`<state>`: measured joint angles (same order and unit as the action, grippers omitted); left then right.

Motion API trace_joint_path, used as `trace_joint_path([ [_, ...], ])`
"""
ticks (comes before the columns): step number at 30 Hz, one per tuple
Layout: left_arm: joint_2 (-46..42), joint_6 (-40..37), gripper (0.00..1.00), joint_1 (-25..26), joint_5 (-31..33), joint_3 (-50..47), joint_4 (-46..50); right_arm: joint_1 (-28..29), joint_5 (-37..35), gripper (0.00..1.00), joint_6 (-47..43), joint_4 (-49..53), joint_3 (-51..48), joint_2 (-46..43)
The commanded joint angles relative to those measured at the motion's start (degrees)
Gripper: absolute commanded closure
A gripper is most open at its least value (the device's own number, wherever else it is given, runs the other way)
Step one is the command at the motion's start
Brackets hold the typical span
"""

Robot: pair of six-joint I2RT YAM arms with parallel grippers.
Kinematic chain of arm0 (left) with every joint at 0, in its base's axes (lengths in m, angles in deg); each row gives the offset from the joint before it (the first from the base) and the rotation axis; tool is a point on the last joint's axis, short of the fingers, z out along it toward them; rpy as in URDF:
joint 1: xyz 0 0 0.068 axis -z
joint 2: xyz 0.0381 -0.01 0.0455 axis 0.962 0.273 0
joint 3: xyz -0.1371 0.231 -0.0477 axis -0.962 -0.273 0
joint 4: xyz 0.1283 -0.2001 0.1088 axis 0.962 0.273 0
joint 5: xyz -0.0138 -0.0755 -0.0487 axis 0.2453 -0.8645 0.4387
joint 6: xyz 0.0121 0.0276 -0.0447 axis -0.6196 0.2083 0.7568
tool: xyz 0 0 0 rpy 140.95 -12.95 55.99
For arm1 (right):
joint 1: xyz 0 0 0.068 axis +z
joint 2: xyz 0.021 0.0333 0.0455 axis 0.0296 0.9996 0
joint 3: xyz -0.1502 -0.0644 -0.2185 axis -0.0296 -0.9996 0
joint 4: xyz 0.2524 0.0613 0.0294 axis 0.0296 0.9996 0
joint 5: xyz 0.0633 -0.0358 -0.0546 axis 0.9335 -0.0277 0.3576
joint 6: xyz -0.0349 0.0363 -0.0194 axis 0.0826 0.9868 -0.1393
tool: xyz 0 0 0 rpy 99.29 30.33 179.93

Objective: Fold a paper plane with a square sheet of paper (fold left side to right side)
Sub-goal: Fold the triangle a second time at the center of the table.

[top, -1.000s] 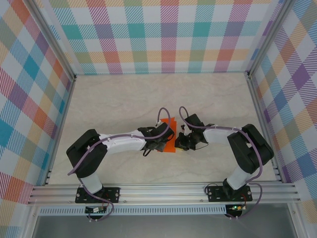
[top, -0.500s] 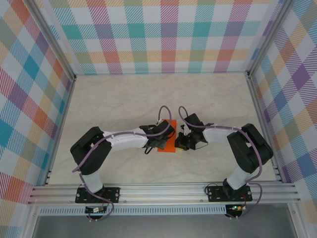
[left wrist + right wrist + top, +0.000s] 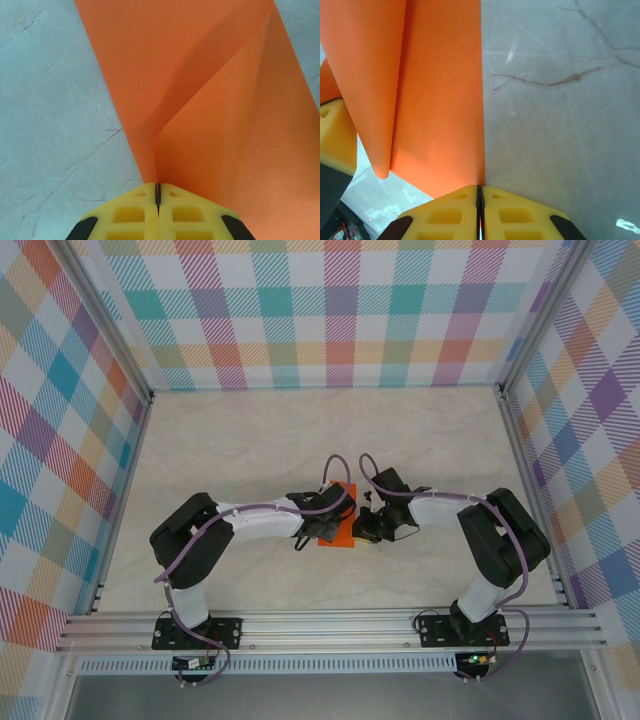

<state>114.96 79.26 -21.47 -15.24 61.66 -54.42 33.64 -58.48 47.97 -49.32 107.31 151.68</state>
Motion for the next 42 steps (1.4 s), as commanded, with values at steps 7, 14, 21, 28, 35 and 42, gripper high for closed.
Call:
trace_joint_path([
  [7,1.4,-0.6,1.0,-1.1,0.2,2.2,-0.5,1.4,-2.4,0.9,-1.1,0.9,0.2,3.0],
  [14,1.7,-0.8,1.0,-1.1,0.4,2.0,-0.4,1.3,-2.5,0.9,-1.2,1.0,0.2,2.9],
  [21,2.1,-0.8,1.0,-1.2,0.6,2.0,-0.8,1.3,-2.6,0.9,-1.2,1.1,0.2,2.9],
  [28,2.5,-0.8,1.0,-1.2,0.6,2.3,-0.9,1.4,-2.7,0.9,-1.4,1.3,0.3,2.9],
  [35,2.6,-0.9,1.0,-1.3,1.1,2.7,-0.7,1.4,-2.8,0.9,-1.5,1.6,0.3,3.0],
  [42,2.3,-0.9,1.0,-1.3,1.1,2.9,-0.9,1.4,-2.8,0.9,-1.5,1.6,0.3,3.1],
])
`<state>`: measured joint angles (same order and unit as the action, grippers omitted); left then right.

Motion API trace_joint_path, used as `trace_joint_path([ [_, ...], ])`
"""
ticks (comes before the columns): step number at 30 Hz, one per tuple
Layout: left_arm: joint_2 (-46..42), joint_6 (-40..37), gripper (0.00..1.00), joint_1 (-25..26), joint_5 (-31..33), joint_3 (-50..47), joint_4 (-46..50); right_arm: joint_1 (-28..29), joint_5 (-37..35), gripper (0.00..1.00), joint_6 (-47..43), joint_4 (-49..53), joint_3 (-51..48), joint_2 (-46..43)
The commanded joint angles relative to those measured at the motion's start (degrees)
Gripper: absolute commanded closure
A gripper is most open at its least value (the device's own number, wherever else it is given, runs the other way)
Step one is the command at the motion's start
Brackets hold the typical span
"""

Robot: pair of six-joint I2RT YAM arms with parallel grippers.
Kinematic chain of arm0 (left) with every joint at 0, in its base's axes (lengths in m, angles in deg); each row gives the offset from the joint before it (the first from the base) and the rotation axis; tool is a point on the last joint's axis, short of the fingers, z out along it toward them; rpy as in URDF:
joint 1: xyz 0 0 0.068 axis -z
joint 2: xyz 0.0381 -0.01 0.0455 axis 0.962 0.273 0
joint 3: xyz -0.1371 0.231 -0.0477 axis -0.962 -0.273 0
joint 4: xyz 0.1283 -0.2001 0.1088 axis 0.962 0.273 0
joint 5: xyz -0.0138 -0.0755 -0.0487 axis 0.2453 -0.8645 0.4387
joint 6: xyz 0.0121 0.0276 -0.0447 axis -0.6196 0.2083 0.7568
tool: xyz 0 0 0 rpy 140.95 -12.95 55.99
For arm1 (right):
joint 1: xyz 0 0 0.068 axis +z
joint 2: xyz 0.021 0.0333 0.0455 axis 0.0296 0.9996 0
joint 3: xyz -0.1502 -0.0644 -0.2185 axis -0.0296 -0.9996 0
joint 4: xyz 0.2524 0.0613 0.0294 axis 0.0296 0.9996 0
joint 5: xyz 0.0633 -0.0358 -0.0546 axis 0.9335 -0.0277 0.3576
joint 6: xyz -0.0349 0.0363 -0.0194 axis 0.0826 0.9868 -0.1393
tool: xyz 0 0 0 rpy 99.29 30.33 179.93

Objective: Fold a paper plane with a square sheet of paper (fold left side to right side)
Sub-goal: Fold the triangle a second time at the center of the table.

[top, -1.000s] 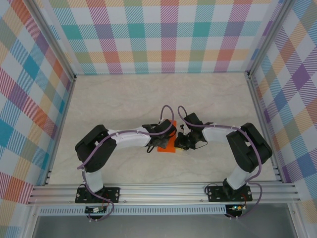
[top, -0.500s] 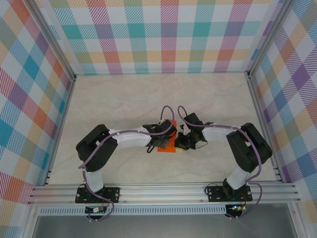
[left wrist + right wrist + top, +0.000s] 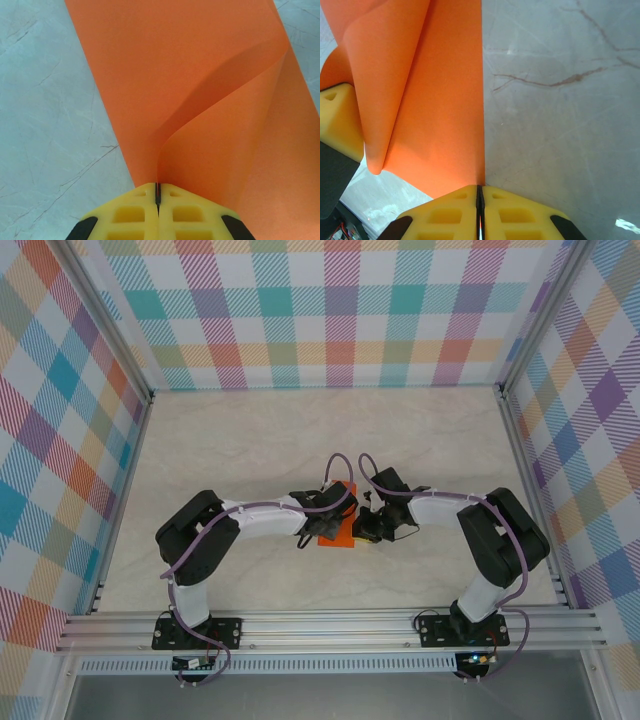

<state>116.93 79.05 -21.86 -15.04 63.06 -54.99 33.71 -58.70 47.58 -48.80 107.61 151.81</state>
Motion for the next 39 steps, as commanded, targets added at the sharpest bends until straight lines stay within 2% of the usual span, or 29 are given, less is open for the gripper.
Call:
trace_joint_path([
  [1,0.4,-0.8,1.0,-0.9,0.8,1.5,-0.3,1.3,-2.6,0.9,-1.1,1.1,0.1,3.0],
  [39,-2.2,-1.3,1.0,-0.9,1.2,0.3,-1.3,1.4,-2.7,0.9,-1.1,1.4,0.2,3.4],
])
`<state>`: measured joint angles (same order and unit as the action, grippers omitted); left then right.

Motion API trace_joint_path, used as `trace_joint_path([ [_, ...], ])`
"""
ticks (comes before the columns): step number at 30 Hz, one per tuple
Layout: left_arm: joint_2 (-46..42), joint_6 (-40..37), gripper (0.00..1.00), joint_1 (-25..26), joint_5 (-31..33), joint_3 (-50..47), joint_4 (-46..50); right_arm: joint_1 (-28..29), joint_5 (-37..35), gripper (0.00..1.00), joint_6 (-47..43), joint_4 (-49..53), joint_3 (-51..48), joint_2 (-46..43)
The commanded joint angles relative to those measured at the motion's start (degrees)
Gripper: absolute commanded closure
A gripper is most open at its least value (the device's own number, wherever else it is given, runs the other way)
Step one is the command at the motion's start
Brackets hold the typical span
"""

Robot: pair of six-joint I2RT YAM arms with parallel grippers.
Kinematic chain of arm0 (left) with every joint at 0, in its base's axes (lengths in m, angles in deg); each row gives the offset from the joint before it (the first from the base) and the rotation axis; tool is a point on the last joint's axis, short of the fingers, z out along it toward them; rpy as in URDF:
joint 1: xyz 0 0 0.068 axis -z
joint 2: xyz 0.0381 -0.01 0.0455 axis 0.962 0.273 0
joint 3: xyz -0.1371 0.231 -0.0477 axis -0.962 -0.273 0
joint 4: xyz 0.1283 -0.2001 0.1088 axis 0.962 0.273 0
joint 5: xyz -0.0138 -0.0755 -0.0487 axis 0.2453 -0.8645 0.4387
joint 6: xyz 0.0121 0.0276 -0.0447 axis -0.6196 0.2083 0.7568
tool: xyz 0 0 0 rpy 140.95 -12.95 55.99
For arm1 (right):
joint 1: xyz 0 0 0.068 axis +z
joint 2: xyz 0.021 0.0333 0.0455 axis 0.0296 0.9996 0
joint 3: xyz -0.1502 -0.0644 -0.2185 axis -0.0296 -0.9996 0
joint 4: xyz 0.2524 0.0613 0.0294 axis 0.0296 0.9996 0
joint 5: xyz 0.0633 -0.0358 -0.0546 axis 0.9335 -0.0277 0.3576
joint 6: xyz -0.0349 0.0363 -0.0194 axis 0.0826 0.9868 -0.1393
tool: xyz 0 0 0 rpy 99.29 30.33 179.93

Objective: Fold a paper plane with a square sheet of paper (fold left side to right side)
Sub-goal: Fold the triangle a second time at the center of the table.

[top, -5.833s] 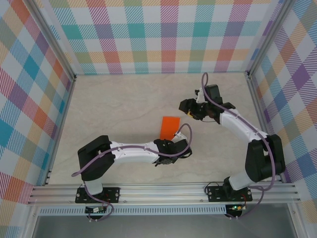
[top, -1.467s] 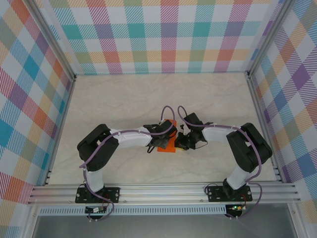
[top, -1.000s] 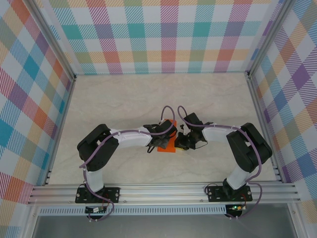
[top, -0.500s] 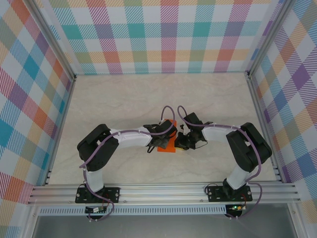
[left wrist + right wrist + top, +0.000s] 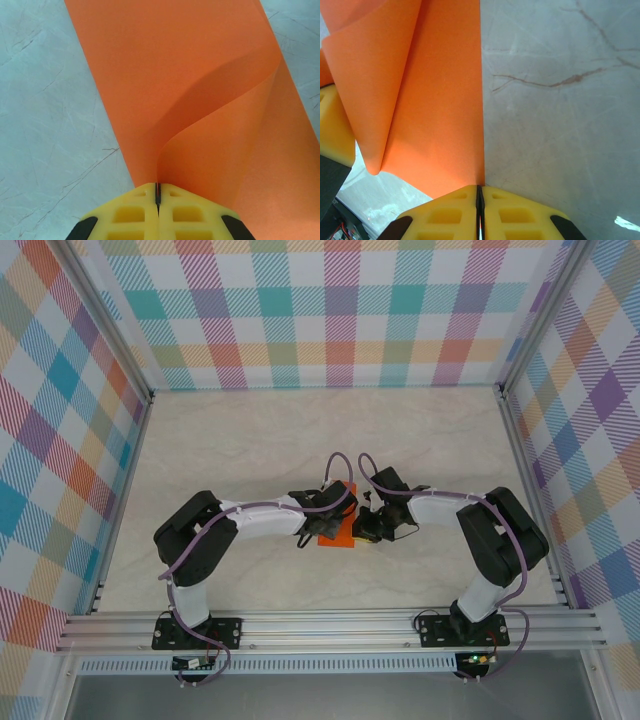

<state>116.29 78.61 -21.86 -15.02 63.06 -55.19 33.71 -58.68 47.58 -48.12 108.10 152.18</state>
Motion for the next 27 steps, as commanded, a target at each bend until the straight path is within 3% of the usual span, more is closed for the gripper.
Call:
trace_joint_path([
  [1,-1.3,-0.8,1.0,-0.9,1.2,0.3,-1.1,1.4,-2.7,0.9,-1.1,0.7,-0.2,3.1],
  [27,1.3,-0.8,1.0,-0.9,1.7,0.0,-1.4,1.4,-2.8,0.9,-1.5,1.2,0.0,3.6],
])
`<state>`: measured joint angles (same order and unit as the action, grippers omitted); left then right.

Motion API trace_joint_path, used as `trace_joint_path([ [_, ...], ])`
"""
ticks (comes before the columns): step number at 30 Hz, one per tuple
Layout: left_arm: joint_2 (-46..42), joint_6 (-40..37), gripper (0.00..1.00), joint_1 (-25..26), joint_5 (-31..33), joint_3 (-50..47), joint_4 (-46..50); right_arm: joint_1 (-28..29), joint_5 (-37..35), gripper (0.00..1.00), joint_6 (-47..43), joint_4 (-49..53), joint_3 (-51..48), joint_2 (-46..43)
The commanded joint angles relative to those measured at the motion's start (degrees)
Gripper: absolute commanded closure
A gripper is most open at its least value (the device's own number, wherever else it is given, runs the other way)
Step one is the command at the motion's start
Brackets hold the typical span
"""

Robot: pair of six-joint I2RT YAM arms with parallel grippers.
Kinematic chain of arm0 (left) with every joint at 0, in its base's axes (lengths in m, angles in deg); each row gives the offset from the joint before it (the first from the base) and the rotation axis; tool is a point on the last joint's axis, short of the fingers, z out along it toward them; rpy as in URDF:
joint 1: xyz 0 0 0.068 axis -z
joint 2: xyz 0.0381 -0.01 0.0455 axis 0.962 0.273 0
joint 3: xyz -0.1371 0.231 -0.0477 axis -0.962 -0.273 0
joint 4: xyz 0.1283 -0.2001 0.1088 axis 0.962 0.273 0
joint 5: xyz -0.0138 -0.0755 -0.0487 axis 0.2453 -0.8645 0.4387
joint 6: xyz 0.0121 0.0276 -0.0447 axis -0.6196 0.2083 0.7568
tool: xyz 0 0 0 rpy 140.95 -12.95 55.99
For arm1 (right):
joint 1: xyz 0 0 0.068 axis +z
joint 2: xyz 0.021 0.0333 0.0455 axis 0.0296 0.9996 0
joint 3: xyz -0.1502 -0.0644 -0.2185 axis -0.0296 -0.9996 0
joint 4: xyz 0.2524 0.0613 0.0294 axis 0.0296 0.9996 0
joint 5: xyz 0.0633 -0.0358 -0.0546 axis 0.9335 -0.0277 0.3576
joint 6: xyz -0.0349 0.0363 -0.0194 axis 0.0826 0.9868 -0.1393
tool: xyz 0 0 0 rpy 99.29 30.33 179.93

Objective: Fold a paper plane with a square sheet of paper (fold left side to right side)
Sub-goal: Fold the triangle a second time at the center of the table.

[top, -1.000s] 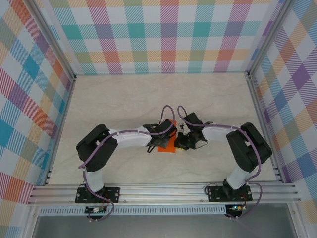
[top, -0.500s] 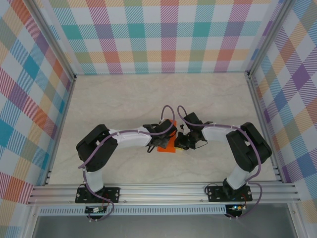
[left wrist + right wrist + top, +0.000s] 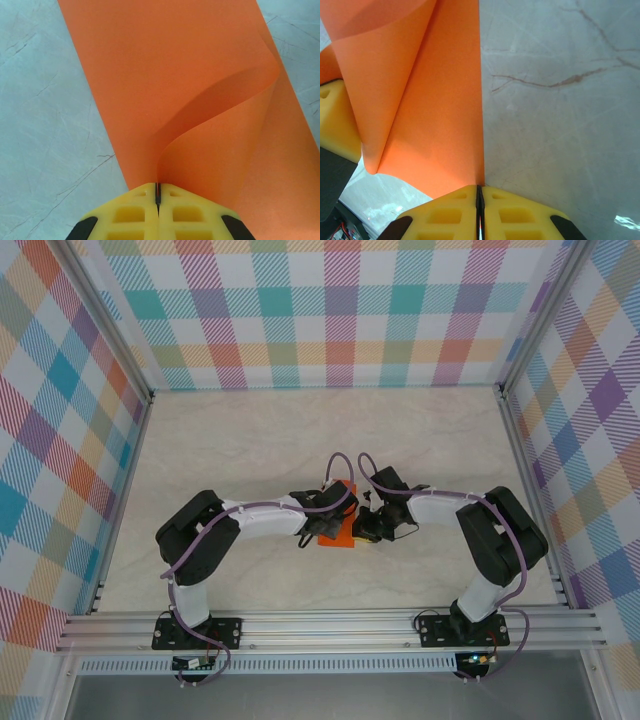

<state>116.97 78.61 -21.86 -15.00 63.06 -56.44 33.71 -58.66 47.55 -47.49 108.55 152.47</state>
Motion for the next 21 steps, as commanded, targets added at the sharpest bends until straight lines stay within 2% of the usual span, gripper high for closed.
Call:
trace_joint_path([
  [1,0.4,-0.8,1.0,-0.9,1.9,-0.2,-0.1,1.4,-2.8,0.9,-1.4,0.5,-0.4,3.4],
  [21,0.6,-0.3,1.0,-0.8,0.8,-1.8,-1.7,1.3,0.0,0.89,-0.6,-3.0,-0.6,2.1],
])
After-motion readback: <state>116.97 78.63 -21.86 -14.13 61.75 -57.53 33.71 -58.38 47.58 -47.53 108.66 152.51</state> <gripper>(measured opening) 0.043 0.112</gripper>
